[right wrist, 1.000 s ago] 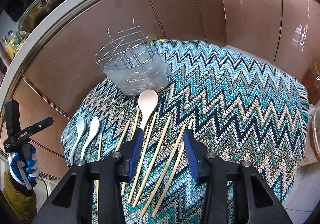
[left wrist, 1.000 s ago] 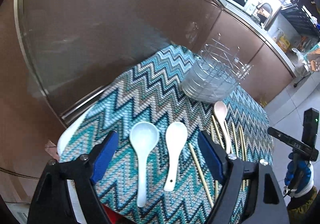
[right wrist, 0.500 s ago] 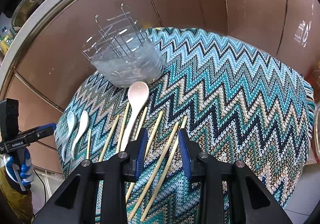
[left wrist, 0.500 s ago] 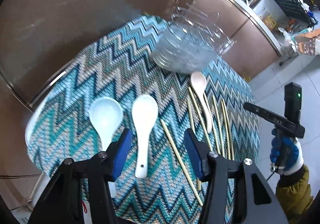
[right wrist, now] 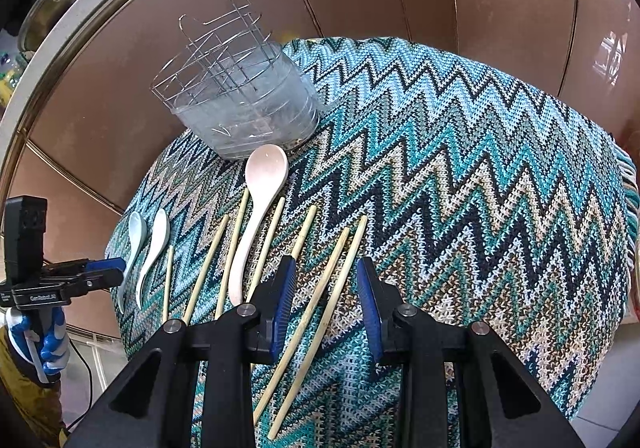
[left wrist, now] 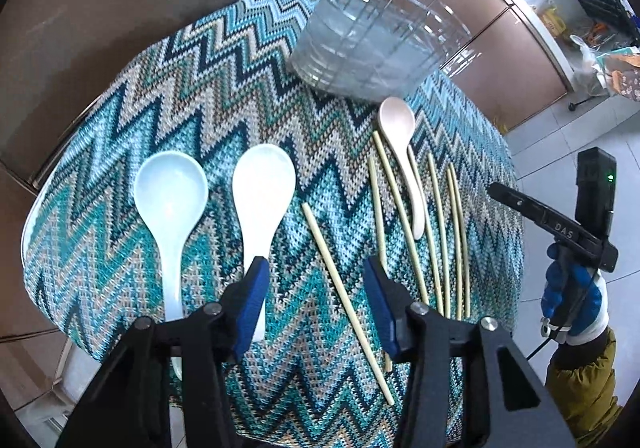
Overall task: Organize utensils
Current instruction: 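Lower the left tool over one chopstick while the right tool lowers over another, then close the left gripper on a chopstick while the right gripper closes on another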
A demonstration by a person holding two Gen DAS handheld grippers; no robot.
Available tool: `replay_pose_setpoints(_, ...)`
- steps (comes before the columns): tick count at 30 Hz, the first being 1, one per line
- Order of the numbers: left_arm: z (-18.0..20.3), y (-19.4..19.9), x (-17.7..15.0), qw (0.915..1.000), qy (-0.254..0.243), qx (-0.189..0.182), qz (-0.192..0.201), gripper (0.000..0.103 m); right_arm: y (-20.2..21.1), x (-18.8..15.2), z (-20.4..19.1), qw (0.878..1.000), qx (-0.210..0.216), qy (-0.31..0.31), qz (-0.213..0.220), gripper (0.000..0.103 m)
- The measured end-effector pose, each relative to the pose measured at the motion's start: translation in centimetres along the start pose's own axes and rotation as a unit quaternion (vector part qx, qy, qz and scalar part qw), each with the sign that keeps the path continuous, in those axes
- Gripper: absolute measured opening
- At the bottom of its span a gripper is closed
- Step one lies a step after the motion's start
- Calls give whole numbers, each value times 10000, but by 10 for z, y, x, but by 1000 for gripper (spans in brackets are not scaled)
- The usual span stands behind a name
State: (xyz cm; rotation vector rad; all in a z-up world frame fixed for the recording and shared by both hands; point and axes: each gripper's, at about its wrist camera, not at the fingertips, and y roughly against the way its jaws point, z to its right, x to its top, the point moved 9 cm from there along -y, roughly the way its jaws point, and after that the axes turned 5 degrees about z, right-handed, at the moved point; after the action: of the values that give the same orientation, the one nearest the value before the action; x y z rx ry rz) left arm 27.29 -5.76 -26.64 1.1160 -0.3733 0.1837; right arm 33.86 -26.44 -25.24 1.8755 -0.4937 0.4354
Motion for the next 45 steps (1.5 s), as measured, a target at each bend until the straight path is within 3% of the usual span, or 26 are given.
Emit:
replay_pose_setpoints(10,1,-15,-3,9995,161,38,-254,45,4,-4,-1,9999,67,-31,-91,32)
replay_pose_setpoints(18,14,-40,-6,9982,333,-27,-493,29,-4,-3,-2,9995,141,-65,-267,32)
replay_pose_setpoints(23,14,-58,-9,9966,471,103,-665,24,-16,1,7,9985,165,-255,-465,24)
replay_pose_setpoints(35,6,-67,-3,9953,523,241,-784,15,-66,8,22,9938,-409,-141,-1028,19)
replay_pose_setpoints(45,9,-75,0,9944,580,426,-771,8,-91,11,-7,9888,-826,287,-1212,17)
